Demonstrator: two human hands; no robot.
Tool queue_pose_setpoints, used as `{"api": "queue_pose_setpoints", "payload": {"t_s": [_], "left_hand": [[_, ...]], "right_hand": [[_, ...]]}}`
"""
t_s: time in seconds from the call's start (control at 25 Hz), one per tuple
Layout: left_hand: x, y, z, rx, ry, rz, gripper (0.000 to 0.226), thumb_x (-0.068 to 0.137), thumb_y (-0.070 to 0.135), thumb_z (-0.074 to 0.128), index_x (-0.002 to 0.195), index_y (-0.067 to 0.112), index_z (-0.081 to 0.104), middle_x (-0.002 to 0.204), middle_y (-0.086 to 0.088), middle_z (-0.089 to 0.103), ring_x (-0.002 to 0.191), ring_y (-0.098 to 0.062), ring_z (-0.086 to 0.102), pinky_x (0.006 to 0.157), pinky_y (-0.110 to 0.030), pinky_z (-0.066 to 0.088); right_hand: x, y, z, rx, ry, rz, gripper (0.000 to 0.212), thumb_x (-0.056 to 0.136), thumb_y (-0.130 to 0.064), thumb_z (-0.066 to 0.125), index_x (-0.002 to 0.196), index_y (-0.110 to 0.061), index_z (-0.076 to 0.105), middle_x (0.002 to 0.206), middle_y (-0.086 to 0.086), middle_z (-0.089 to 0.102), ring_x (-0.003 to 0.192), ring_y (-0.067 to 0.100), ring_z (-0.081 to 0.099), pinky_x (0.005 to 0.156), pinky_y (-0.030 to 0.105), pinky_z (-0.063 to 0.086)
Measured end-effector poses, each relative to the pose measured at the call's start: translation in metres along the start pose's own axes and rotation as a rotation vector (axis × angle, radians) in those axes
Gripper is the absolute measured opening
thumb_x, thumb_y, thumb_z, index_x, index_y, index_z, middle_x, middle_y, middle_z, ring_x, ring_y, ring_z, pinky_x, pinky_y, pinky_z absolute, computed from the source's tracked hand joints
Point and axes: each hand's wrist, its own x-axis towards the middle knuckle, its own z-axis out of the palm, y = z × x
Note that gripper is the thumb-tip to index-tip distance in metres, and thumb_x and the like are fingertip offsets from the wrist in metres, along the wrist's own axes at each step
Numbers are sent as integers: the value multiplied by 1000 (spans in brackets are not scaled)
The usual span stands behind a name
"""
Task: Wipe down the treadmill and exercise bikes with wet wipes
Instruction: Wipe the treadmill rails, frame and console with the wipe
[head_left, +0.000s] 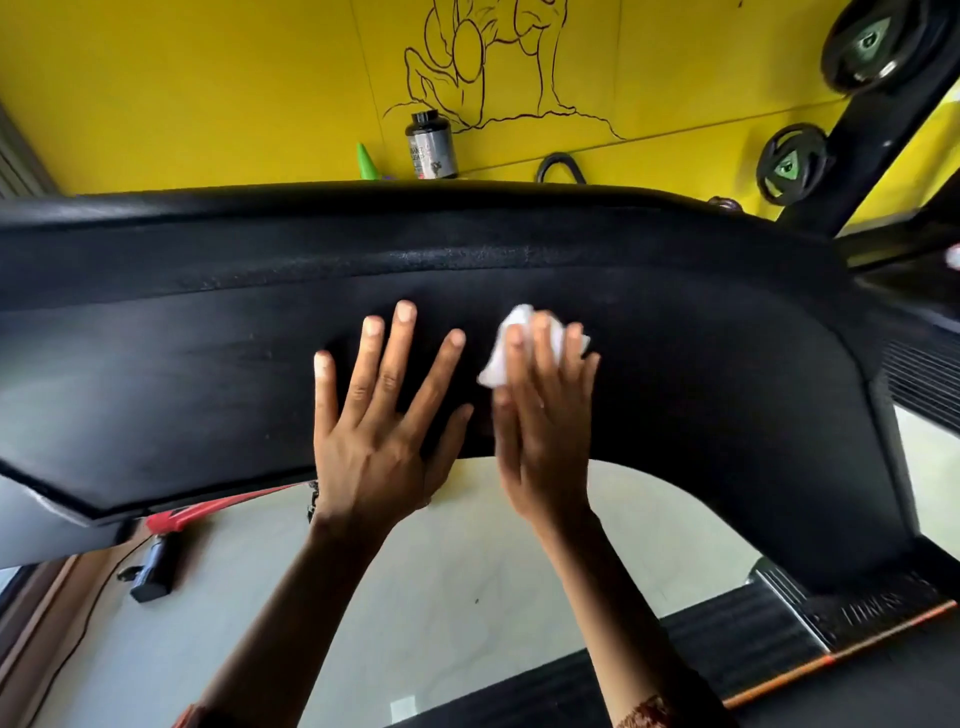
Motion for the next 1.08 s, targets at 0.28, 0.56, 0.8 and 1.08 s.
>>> {"api": "queue_pose_setpoints", "payload": {"t_s": [0.28, 0.56, 0.8, 1.08], "left_hand": [[9, 6, 6, 70, 7, 9, 59, 93, 46, 53, 146, 27, 34, 154, -10, 18, 148, -18, 4, 119, -46, 3], [-4, -2, 1, 106, 4, 14, 61, 94, 50, 51, 148, 29, 32, 162, 0, 4, 148, -20, 6, 119, -45, 4], [-18, -16, -10, 151, 15, -87, 68, 94, 58, 42, 152, 33, 16, 161, 1, -7, 148, -21, -5, 117, -47, -2], [-44, -67, -34, 154, -35, -148, 66, 95, 57, 37, 152, 32, 14, 161, 3, -5, 149, -21, -1, 118, -48, 1]], "right_hand": [[24, 19, -9, 112, 235, 483, 52, 104, -36, 11, 150, -12, 15, 157, 7, 13, 146, 29, 6, 117, 43, 5], [1, 11, 3, -4, 129, 190, 46, 105, -31, 20, 147, -15, 25, 155, 1, 20, 146, 26, 12, 117, 51, 11], [-40, -24, 25, 1, 36, 76, 48, 105, -34, 16, 152, -27, 10, 160, -12, -3, 148, 20, 2, 117, 48, 5], [-7, -84, 40, -6, 25, -58, 46, 104, -30, 21, 148, -16, 27, 155, 1, 21, 148, 21, 6, 118, 46, 5]]}}
